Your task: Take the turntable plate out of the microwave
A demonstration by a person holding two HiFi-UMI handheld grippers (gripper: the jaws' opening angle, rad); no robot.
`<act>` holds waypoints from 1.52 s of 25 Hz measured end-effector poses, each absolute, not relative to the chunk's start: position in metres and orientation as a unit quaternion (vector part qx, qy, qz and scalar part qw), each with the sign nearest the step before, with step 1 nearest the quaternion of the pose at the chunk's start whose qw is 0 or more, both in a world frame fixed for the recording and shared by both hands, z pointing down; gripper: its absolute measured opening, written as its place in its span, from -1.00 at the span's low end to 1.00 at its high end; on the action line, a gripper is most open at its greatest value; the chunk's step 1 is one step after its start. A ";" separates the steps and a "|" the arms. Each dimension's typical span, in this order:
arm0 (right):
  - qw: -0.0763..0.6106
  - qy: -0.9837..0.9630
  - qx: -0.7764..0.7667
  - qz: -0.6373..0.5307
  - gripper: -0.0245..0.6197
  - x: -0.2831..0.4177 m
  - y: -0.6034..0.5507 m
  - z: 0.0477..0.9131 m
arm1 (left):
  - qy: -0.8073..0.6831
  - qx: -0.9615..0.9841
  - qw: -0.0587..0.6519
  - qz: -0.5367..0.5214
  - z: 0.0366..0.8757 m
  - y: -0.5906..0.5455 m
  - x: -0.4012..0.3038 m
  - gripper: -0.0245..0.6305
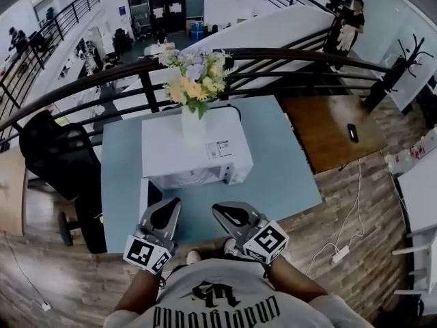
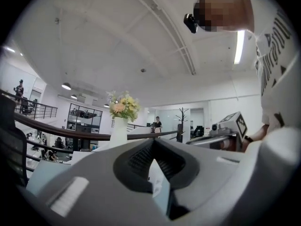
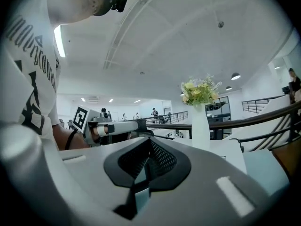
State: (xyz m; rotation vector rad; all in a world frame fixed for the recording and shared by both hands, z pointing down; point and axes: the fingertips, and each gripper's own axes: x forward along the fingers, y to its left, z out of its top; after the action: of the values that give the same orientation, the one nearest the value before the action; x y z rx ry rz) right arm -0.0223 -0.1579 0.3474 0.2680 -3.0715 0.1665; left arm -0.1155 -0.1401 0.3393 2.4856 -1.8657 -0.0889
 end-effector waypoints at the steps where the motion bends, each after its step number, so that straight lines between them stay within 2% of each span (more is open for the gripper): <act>1: 0.027 -0.995 0.079 0.055 -0.91 -0.020 -0.164 0.348 | -0.607 0.793 0.020 -0.034 0.339 -0.145 -0.114 -0.77; 12: 0.022 -0.996 -0.010 0.088 -0.91 -0.007 -0.216 0.367 | -0.681 0.732 0.021 -0.030 0.357 -0.170 -0.097 -0.77; 23: 0.054 -0.987 -0.033 0.151 -0.90 -0.040 -0.235 0.413 | -0.712 0.701 0.036 -0.005 0.400 -0.179 -0.121 -0.77; 38: 0.106 -0.925 0.016 0.364 -0.75 -0.081 -0.261 0.551 | -0.711 0.698 0.086 0.010 0.461 -0.192 -0.159 -0.77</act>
State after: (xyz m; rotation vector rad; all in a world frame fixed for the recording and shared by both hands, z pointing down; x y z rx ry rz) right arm -0.0811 -0.2608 0.5510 0.0484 -2.7255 1.0720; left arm -0.1594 -0.1923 0.4608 2.0794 -2.1194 0.0301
